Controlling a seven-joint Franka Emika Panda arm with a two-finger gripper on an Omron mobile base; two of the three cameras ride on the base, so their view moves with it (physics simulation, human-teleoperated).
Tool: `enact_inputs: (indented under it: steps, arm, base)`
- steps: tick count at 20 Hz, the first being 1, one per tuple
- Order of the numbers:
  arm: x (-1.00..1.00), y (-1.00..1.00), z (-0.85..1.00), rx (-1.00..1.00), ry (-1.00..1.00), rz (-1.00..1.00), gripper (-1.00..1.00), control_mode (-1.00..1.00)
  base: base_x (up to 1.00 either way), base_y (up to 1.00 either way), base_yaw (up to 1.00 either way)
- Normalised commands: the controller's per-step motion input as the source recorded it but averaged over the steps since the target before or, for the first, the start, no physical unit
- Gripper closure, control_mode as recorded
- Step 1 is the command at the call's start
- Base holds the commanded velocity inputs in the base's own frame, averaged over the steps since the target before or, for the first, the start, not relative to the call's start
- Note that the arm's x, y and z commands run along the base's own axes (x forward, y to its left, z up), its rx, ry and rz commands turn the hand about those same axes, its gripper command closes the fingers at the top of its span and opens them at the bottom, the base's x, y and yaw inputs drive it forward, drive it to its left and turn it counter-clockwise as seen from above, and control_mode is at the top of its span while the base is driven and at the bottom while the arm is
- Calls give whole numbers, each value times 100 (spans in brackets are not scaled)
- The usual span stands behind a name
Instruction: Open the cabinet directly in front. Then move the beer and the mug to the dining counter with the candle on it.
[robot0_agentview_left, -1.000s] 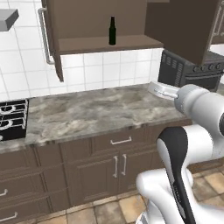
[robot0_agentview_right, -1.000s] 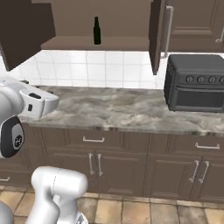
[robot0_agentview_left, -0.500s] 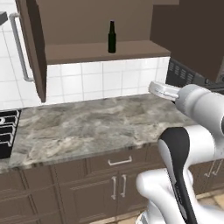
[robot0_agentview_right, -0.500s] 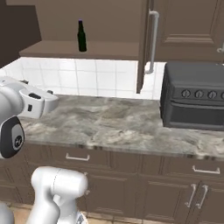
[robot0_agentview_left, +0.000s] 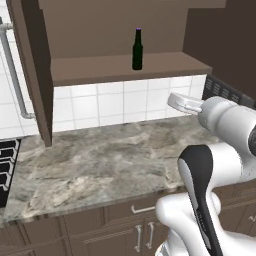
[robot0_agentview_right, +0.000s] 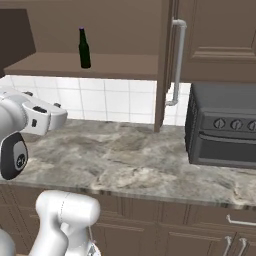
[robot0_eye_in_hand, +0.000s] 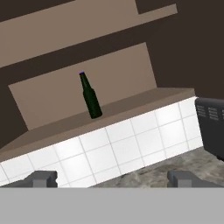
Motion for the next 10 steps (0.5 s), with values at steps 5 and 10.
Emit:
enact_inputs:
  steps: [5, 10]
  arm:
    - [0, 0, 0, 0, 0, 0, -100, 100]
    - [0, 0, 0, 0, 0, 0, -100, 100]
  base:
    - [16, 3, 0]
    - [36, 0, 3]
